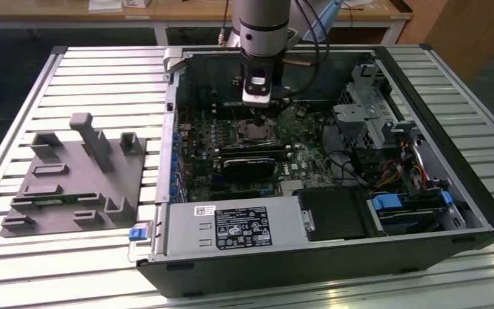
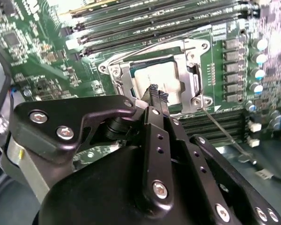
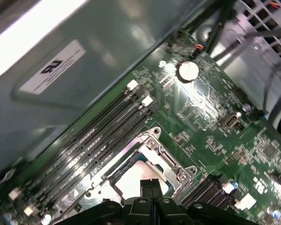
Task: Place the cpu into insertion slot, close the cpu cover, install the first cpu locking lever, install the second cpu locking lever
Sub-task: 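Close the cpu cover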
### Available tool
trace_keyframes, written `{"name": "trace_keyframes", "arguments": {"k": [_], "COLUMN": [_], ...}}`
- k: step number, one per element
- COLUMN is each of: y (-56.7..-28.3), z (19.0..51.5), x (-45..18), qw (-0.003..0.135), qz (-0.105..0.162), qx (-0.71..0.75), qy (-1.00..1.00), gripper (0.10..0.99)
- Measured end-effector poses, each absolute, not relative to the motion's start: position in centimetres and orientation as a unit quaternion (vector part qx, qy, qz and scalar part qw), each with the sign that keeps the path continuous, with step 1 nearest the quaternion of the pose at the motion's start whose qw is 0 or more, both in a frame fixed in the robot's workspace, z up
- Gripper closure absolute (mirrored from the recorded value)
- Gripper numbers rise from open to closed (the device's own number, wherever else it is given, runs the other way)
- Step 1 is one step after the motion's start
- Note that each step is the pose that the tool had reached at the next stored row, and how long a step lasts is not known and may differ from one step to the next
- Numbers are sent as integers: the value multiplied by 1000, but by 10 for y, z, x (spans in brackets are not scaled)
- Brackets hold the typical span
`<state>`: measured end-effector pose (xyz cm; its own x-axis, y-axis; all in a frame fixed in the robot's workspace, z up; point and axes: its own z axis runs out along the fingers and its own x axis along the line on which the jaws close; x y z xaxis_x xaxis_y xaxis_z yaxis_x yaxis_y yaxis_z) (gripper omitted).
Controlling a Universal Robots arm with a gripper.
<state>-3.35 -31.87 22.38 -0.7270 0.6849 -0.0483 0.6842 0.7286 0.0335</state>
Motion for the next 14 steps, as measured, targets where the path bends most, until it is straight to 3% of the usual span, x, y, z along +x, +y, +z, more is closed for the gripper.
{"name": "trace_keyframes", "arguments": {"k": [14], "y": [-319], "z": [223], "x": [-34], "qw": [31], "qz": [2], "qx": [250], "qy": [968], "gripper": [980]}}
